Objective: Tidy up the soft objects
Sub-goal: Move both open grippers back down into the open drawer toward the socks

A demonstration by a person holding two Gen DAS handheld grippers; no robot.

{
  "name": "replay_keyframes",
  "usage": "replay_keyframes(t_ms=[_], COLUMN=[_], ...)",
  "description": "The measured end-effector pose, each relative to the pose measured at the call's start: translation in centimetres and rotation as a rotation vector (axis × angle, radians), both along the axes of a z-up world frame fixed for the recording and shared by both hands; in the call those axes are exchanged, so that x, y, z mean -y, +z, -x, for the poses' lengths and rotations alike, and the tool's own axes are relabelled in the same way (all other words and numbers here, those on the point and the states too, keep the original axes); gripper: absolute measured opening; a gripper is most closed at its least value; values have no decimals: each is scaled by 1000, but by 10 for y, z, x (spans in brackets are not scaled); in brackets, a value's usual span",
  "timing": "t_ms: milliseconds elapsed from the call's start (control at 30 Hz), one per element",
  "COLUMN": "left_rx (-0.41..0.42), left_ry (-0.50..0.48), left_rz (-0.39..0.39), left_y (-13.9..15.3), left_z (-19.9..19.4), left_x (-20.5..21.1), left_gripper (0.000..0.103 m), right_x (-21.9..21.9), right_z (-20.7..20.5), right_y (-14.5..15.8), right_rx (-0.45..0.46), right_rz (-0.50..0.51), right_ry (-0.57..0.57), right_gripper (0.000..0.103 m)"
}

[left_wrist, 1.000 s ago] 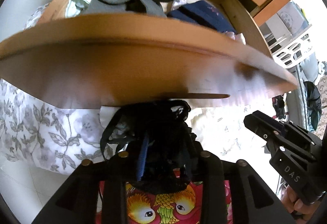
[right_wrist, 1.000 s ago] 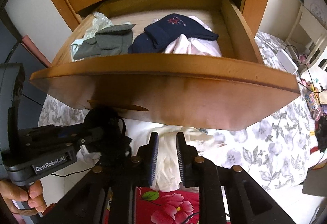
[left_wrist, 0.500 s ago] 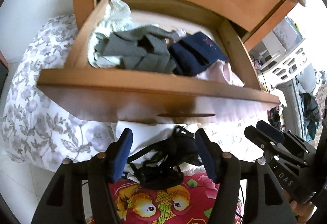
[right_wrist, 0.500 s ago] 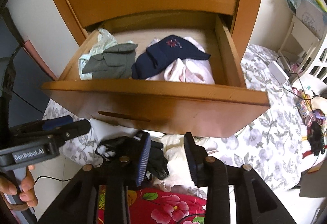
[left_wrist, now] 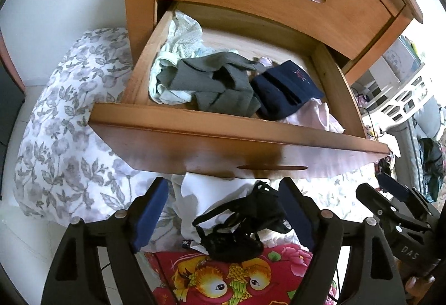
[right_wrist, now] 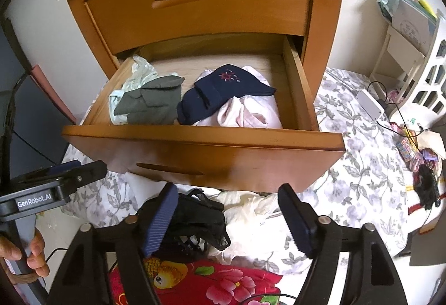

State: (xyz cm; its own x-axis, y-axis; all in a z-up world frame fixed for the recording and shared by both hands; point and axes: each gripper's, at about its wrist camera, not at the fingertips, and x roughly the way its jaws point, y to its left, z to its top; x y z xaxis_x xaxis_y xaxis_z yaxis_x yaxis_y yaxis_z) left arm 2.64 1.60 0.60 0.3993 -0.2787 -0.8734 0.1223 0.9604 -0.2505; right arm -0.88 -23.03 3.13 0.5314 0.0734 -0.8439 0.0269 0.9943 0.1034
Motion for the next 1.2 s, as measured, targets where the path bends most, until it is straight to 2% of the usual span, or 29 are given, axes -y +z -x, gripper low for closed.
replay_keyframes(t_ms=[100, 200, 367, 667, 1067, 1200], left_rx=[14, 33, 34, 84, 279, 310], left_ry=[15, 29, 41, 46, 61, 69], left_rz=[-15, -32, -35, -26, -27, -24], left_y=[0, 0, 1, 12, 50, 61], left_z=[0, 0, -1, 1, 8, 8], left_x=[-2, -4, -6, -8, -14, -18], left_gripper=[93, 98, 98, 98, 98, 98], right_x=[2, 3, 3, 2, -2, -5], right_z=[1, 1, 1, 2, 7, 7], right_y=[1, 1, 2, 9, 37, 44], right_rx=[8, 15, 30, 74, 173, 206], right_rz=[-4, -3, -3, 3, 18, 24], right_ry=[-5, -8, -7, -3, 8, 15], right_gripper=[88, 103, 103, 103, 103, 103])
